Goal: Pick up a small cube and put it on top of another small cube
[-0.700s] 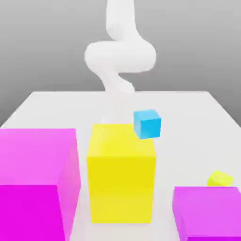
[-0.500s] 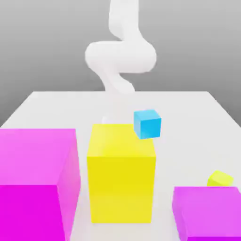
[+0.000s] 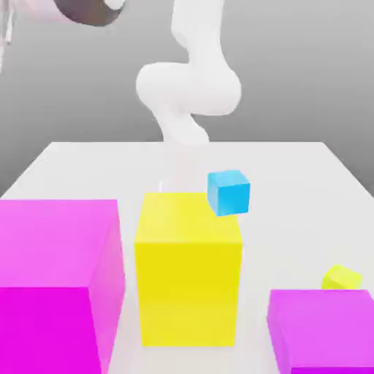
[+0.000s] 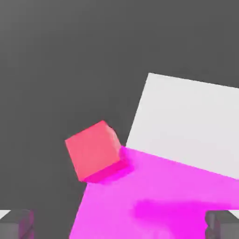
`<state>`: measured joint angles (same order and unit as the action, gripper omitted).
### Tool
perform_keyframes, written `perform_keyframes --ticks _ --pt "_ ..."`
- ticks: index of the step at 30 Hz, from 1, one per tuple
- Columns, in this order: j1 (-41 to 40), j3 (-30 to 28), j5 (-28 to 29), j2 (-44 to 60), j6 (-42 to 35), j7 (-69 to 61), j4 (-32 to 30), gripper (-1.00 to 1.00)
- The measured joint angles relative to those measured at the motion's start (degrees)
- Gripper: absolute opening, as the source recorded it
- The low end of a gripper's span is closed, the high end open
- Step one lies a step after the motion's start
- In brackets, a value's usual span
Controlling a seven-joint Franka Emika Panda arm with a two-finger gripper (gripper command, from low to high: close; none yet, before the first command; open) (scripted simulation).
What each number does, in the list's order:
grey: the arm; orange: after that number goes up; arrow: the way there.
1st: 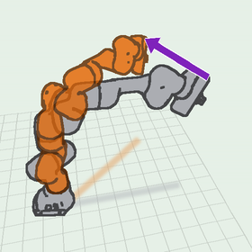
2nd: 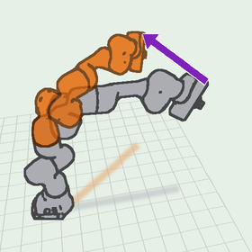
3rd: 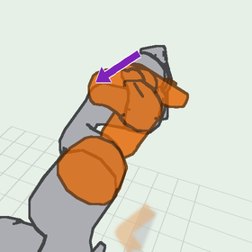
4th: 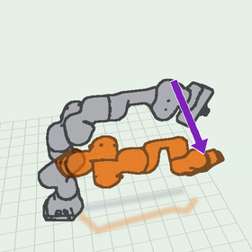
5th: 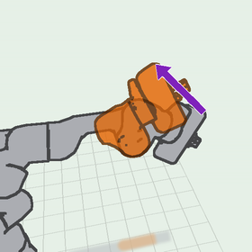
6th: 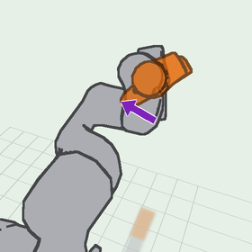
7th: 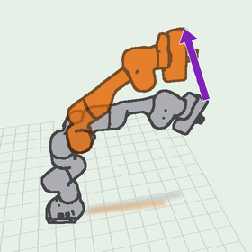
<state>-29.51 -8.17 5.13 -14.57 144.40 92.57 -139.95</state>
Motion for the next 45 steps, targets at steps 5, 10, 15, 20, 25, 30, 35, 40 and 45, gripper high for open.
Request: perform_keyframes --ticks 5,10,15,20,25,30,35,40,45 --pt "-4.3 -2.9 1.0 7.1 4.5 6.8 -3.7 0.00" --pt "-9.1 -5.6 -1.6 14.2 9.2 11.0 -7.6 0.00" --pt "-12.6 -5.4 -8.6 20.8 14.3 10.8 -12.0 0.00" --pt "-15.9 -1.6 -15.6 28.1 21.8 7.4 -12.9 0.00" --pt "-18.7 1.8 -18.3 33.8 26.3 5.2 -11.8 -1.00" --pt "-19.6 2.5 -17.4 33.6 26.6 5.6 -11.8 -1.00" --pt "-16.9 -1.5 -11.8 24.8 19.4 10.2 -13.7 -1.00" --pt "-16.7 -0.8 -8.5 23.7 11.5 3.8 -7.4 -1.00" --pt "-16.6 1.7 -6.6 25.7 3.1 -6.3 2.7 -1.00"
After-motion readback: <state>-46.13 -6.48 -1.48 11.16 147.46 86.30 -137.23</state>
